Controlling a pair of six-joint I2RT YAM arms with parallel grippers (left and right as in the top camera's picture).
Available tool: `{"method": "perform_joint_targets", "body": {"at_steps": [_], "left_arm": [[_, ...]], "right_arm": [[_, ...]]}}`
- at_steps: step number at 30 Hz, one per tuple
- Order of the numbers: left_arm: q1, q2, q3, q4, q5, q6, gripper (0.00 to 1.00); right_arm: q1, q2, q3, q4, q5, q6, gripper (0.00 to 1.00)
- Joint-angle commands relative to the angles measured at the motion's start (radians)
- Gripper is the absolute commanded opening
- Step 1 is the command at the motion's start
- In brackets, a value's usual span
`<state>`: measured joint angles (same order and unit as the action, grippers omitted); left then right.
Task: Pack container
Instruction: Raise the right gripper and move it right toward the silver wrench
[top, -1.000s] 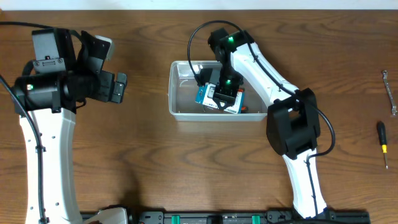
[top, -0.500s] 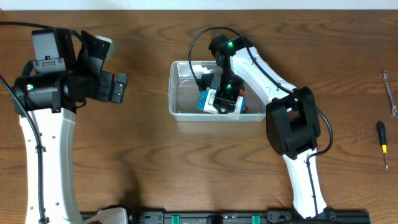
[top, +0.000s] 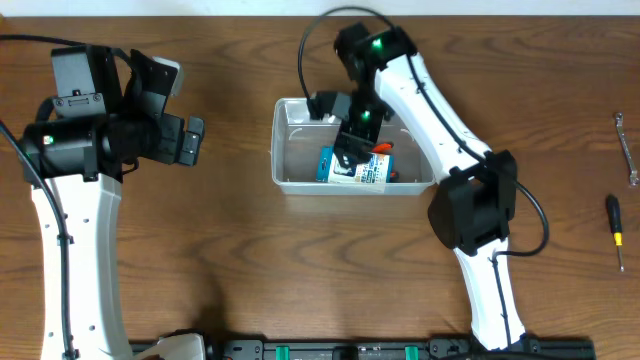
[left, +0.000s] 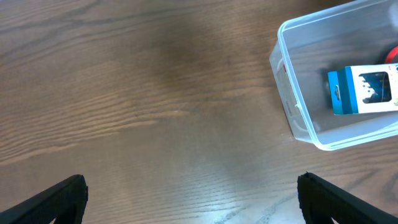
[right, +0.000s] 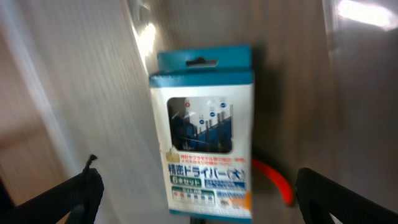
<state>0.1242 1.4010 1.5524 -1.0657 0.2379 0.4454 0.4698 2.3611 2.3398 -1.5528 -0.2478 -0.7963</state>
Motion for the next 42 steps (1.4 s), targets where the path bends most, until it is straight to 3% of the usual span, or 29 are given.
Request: {"method": "perform_joint_targets", "body": {"at_steps": [1, 9, 20, 25, 33, 38, 42], "left_arm": [[0.006, 0.004, 0.001, 0.002, 0.012, -0.002, 0.98], [0.006, 0.004, 0.001, 0.002, 0.012, -0.002, 0.98], [0.006, 0.004, 0.001, 0.002, 0.013, -0.002, 0.98], [0.006, 0.004, 0.001, 0.002, 0.013, -0.002, 0.98], [0.006, 0.004, 0.001, 0.002, 0.012, -0.002, 0.98], [0.006, 0.004, 0.001, 0.002, 0.012, -0.002, 0.98], [0.006, 0.004, 0.001, 0.002, 0.012, -0.002, 0.98]], "right_arm": [[-0.007, -0.017, 0.147, -0.048, -0.014, -0.001, 0.99], [-0.026, -0.103, 0.408, -0.145, 0.193, 0.244, 0.99], [-0.175, -0.359, 0.389, -0.146, 0.199, 0.536, 0.99], [-0.267, -0.534, 0.178, -0.146, 0.2, 0.557, 0.99], [-0.5, -0.849, -0.365, -0.142, 0.206, 0.504, 0.99], [-0.706, -0.93, -0.581, -0.016, 0.161, 0.473, 0.99], [-0.815, -0.919, -0.637, 0.004, 0.162, 0.528, 0.99]]}}
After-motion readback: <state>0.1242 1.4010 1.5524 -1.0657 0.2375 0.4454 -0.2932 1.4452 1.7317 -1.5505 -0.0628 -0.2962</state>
